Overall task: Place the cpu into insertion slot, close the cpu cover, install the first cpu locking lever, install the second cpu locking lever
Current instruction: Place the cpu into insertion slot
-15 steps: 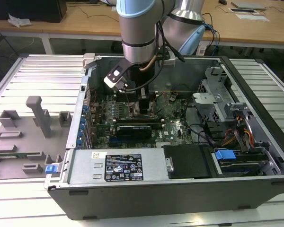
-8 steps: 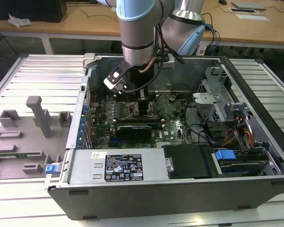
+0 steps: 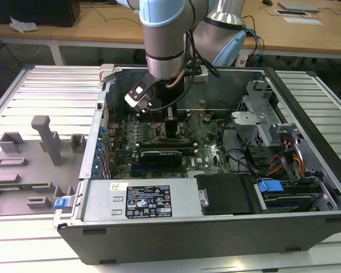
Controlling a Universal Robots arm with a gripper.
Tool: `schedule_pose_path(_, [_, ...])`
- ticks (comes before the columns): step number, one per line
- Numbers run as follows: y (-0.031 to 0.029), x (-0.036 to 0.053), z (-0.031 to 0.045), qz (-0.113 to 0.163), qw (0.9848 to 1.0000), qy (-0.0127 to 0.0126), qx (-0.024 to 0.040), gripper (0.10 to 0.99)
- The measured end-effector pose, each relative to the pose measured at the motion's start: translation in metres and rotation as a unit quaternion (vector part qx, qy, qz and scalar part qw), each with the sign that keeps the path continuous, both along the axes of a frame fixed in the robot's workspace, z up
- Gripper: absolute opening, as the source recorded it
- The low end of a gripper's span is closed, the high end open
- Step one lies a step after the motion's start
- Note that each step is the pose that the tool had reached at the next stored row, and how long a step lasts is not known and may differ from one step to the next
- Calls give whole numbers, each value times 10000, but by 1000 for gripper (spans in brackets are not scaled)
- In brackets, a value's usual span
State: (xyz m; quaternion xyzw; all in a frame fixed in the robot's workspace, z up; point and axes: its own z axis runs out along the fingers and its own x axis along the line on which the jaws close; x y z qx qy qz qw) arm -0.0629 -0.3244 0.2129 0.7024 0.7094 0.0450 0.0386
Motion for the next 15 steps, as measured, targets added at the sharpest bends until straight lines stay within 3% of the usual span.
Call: schedule_pose_path(15, [30,-10,-112,-32,10000,0,-1,541])
